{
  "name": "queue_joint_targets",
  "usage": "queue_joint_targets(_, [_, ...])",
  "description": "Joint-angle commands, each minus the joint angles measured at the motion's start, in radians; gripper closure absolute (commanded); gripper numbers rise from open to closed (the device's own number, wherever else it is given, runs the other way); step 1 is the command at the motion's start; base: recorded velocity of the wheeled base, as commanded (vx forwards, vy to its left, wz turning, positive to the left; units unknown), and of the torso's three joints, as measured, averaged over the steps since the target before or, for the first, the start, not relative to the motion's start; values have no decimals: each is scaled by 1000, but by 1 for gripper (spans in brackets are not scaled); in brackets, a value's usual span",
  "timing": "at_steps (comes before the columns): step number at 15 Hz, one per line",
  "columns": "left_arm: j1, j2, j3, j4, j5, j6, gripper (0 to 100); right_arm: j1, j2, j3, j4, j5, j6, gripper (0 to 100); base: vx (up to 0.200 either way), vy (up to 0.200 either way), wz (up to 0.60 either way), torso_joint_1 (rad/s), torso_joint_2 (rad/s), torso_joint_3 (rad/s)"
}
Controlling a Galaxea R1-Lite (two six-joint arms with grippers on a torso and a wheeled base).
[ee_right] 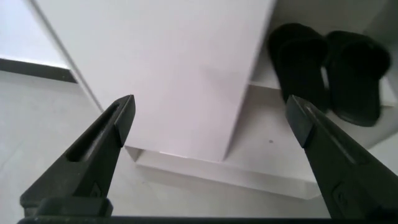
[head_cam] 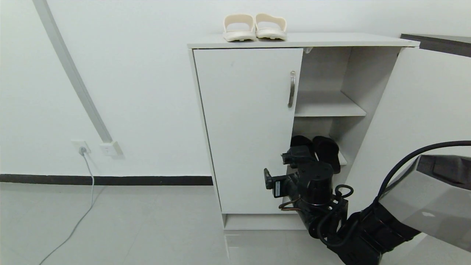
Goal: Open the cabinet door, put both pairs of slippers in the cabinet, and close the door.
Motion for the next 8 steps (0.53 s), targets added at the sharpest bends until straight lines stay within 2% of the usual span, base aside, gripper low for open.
queue_joint_targets(1, [0,1,0,-1,0,0,100,0,5,0,-1,0,0,0,0,200,0,-2,2,2])
queue_joint_targets(2, [0,1,1,-1,3,-2,100,0,8,0,-12,-2,0,0,0,200,0,2,2,7])
queue_joint_targets(8, [0,1,1,-1,12,-3,100,-12,8,28,-84,14,-20,0,0,0,0,0,0,0])
